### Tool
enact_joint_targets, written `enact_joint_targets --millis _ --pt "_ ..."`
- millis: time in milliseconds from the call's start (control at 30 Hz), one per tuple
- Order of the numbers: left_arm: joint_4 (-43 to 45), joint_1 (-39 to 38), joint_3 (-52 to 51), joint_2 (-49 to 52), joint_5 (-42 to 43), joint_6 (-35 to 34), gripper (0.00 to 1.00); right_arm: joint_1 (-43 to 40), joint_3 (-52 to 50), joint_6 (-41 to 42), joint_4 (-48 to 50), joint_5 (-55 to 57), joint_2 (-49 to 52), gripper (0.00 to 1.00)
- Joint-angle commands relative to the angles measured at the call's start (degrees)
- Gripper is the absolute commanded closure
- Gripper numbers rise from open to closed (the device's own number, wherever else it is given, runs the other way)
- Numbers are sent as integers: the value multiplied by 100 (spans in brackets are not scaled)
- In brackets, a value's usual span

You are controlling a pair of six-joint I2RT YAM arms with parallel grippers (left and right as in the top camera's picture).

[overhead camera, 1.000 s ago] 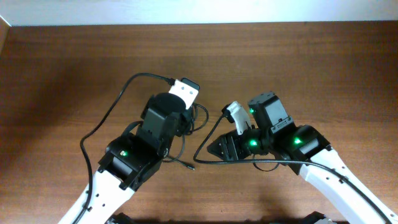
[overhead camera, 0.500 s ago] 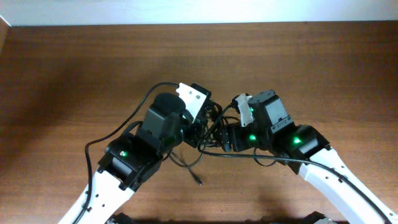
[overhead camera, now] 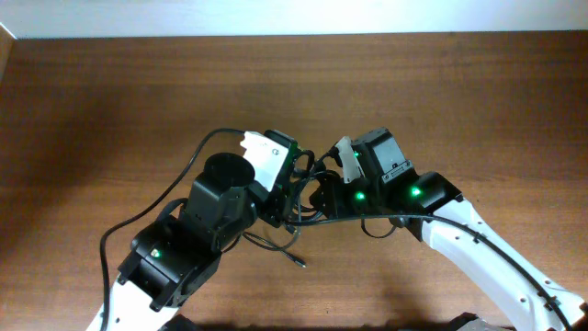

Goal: Untangle cables

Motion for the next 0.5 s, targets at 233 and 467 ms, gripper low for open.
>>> enact_joint_targets --millis 233,467 --pt "-109 15 146 -232 -944 -31 100 -11 -57 -31 -24 -96 -146 96" --pt "-411 15 146 -240 -879 -315 1 -22 -57 -17 13 -31 -1224 96"
